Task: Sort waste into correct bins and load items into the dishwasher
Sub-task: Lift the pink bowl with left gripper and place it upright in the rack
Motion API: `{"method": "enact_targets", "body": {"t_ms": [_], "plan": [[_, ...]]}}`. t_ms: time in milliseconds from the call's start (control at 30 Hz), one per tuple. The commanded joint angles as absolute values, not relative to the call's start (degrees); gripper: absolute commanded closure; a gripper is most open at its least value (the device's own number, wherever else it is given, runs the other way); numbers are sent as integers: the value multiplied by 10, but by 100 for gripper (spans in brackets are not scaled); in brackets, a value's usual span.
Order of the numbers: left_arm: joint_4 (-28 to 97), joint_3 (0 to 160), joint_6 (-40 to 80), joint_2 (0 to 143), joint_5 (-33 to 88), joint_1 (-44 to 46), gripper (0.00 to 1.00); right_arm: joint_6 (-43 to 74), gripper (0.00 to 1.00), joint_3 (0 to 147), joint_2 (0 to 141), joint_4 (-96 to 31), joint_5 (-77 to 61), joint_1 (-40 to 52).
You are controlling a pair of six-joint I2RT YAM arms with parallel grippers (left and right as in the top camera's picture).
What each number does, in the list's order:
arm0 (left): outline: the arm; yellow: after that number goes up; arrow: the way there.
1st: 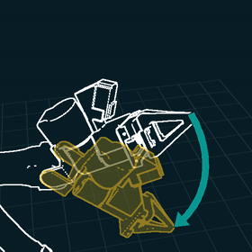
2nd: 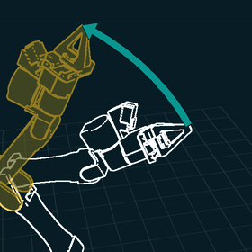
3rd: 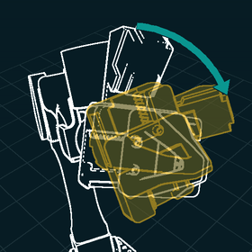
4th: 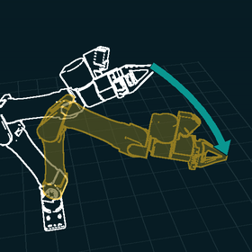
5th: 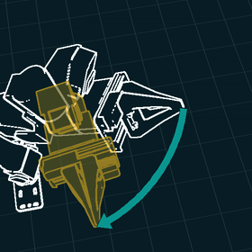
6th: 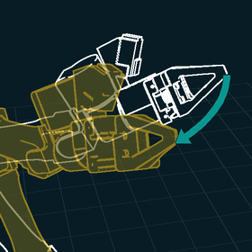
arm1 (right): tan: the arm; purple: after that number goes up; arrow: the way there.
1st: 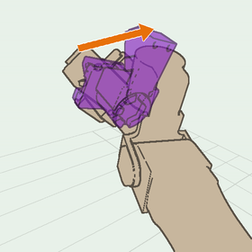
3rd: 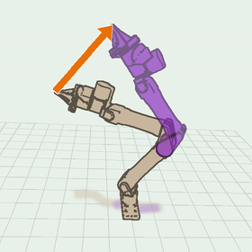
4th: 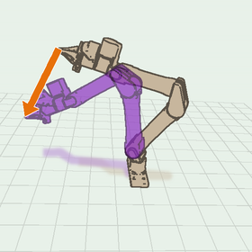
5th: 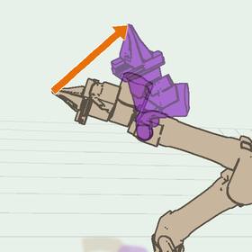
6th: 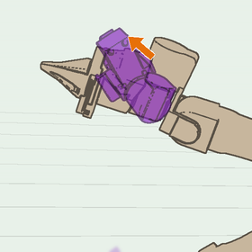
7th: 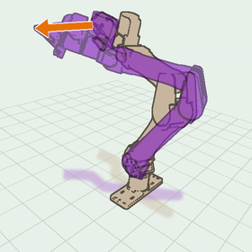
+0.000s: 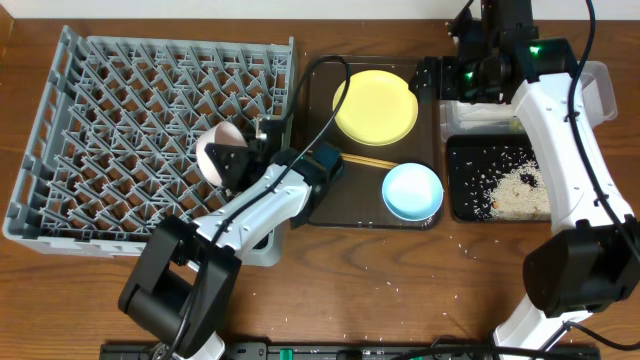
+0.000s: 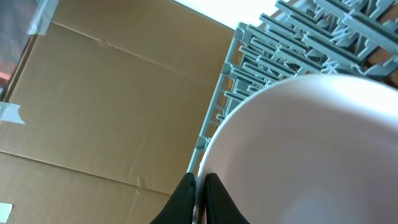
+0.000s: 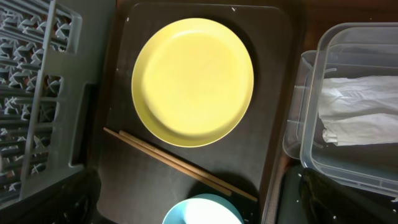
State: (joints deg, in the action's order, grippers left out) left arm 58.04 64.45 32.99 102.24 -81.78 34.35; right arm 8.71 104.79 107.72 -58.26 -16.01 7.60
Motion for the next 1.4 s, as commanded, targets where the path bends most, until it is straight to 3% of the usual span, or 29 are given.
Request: {"method": "enact_targets", "body": {"t_ms": [0,333,1367], "plan": [[576,628,333,1026,-805,345,93,85,1,1049,1068,-581,-158,83],[581,609,321,1026,-900,346,93,85,1,1048,1068,-583,-158,83],[580,610,217,1025,-900,347,93,81,1,1048,1068,-581,-158,83]]}}
